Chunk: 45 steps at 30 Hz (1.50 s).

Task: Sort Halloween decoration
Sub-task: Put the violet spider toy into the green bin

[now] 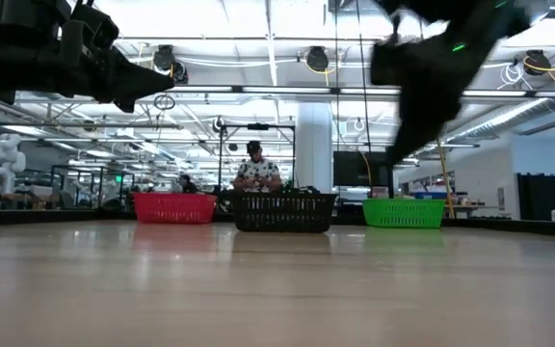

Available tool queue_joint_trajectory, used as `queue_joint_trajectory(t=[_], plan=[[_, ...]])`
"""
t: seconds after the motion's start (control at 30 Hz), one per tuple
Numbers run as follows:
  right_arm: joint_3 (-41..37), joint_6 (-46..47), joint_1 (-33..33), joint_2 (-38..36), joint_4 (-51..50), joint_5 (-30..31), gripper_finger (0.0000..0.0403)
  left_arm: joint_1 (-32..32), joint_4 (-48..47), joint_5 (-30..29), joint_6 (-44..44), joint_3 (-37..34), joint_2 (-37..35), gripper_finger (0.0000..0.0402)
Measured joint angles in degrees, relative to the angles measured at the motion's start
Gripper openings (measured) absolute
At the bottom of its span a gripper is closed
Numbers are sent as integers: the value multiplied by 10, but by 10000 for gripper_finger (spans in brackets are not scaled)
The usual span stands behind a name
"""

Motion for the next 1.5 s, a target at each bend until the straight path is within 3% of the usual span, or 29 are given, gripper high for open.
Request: queue_joint_trajectory(t=[0.13, 0.37, 0.53, 0.87, 1.13, 1.5], plan=[[0, 112, 89, -19, -101, -11, 0, 0, 6, 0, 2, 0, 0, 0], [0, 282, 207, -23, -179, -108, 3, 0, 11, 0, 2, 0, 0, 0], [0, 361, 255, -23, -233, -105, 44, 0, 11, 0, 7, 0, 0, 0], [-87, 429, 267, -23, -138, -106, 155, 0, 11, -1, 15, 0, 0, 0], [-141, 451, 267, -25, -68, -106, 161, 0, 10, -1, 15, 0, 0, 0], [-140, 464, 267, -24, -63, -113, 166, 0, 9, -1, 15, 0, 0, 0]])
